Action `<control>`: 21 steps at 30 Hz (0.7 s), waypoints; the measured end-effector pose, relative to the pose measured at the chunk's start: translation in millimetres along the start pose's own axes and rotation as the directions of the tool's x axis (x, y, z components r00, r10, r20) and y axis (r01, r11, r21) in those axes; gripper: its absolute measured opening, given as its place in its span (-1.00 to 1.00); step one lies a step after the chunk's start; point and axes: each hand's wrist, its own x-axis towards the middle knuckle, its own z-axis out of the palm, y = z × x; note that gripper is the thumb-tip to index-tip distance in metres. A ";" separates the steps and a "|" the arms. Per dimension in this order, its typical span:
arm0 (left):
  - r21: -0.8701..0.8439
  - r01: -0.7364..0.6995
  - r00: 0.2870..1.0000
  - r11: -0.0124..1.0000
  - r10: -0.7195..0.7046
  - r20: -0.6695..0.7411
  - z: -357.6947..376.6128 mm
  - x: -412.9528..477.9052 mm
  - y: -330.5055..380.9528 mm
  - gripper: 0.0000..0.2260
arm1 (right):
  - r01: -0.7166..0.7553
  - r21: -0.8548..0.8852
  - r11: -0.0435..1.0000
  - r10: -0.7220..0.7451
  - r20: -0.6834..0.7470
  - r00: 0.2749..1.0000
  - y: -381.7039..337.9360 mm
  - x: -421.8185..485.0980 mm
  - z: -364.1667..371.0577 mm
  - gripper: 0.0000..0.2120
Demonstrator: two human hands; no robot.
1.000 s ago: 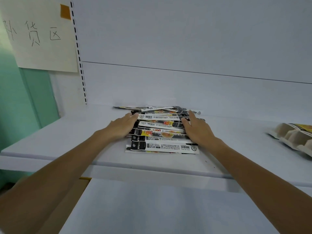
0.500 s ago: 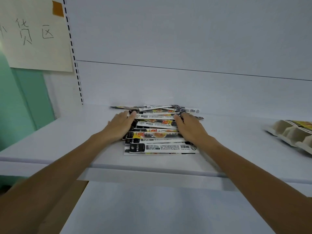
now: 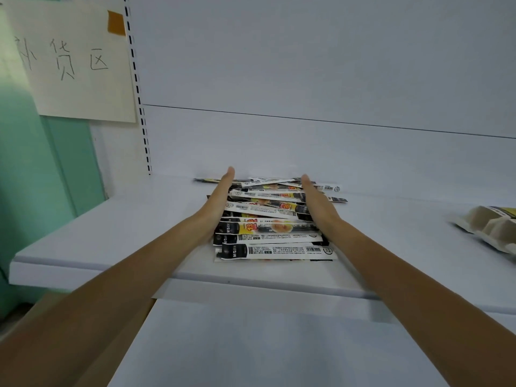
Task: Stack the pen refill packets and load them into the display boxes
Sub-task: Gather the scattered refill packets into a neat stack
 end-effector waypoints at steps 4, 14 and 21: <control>0.085 -0.077 0.997 0.993 0.077 0.000 -8.5 1.5 -4.0 -0.54 | 0.058 -0.098 0.994 -0.058 -0.006 0.998 6.4 2.4 -3.0 -0.37; 0.756 -0.177 0.984 0.630 0.122 0.129 -4.9 19.3 -21.2 -0.23 | 0.063 -0.146 0.987 -0.048 0.106 0.993 18.7 5.8 -3.7 -0.36; 0.839 -0.038 0.989 0.542 0.138 -0.045 -49.6 39.3 -24.3 -0.39 | -0.072 -0.403 0.912 0.048 -0.069 0.996 55.0 39.5 -48.8 -0.58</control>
